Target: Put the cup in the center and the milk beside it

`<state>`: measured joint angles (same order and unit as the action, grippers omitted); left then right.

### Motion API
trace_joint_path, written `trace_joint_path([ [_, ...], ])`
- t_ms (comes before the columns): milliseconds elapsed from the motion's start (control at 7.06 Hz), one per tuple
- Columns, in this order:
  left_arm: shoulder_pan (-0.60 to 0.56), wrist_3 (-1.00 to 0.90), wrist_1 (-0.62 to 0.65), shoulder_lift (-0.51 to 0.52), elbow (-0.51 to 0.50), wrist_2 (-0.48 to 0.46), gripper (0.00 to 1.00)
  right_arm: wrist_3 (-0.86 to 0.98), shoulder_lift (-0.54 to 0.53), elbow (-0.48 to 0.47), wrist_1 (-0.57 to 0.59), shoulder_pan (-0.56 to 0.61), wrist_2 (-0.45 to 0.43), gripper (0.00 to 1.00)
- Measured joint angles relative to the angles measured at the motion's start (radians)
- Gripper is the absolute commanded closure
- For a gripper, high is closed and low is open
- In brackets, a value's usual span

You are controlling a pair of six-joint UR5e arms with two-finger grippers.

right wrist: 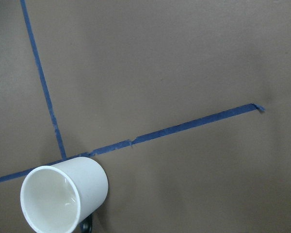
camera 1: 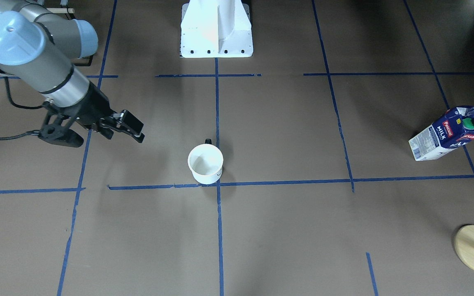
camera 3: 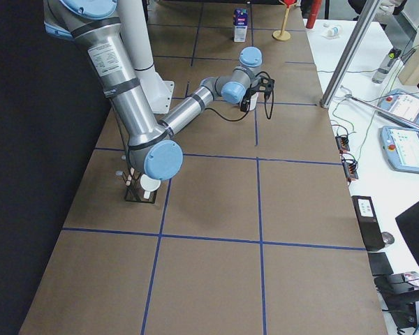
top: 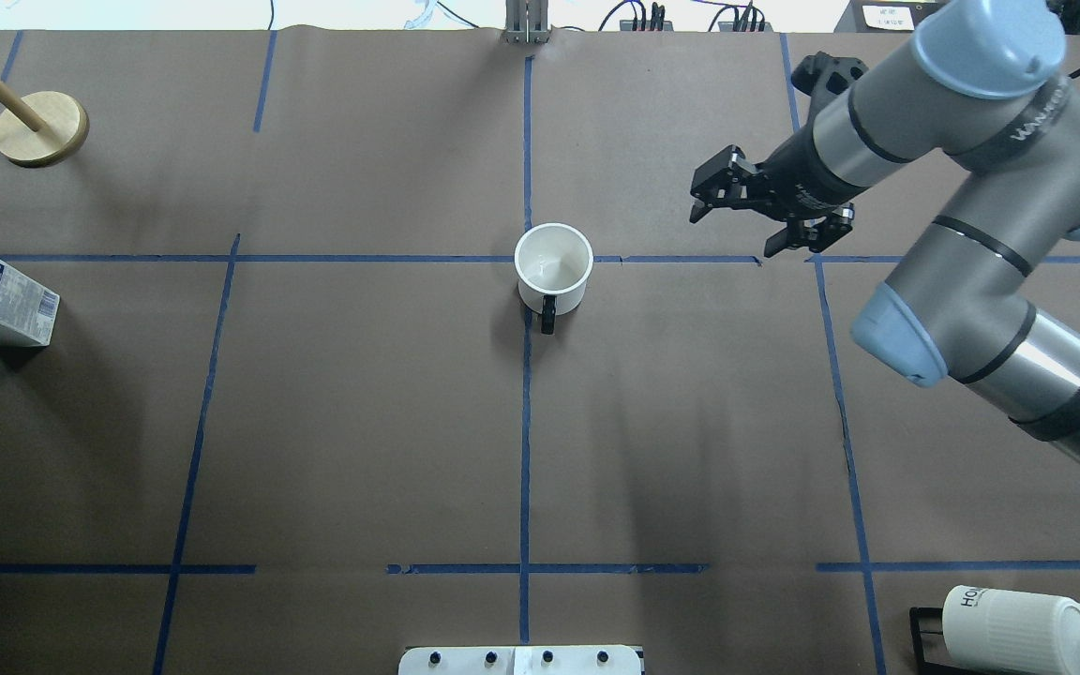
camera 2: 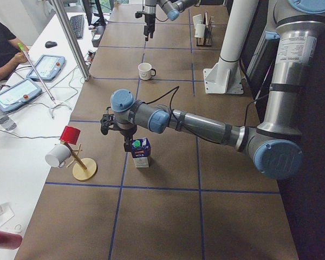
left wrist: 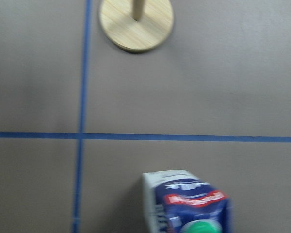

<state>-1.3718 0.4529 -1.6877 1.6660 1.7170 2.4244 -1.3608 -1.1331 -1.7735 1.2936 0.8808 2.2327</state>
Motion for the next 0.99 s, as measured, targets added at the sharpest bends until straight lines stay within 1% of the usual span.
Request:
trace_joint_path([
  [425,0.048,0.034,-0.021,-0.005,-0.005,-0.056,0.0,0.019,-0.021,-0.01,0.0,0.007,0.007,0.0],
  [850,0.094,0.036,-0.023,-0.012,-0.021,-0.074,0.01,0.02,-0.022,-0.01,0.0,0.007,0.007,0.0],
  [991,0.107,0.034,-0.023,-0.014,-0.031,-0.074,0.25,0.02,-0.022,-0.009,0.0,0.006,0.007,0.0],
])
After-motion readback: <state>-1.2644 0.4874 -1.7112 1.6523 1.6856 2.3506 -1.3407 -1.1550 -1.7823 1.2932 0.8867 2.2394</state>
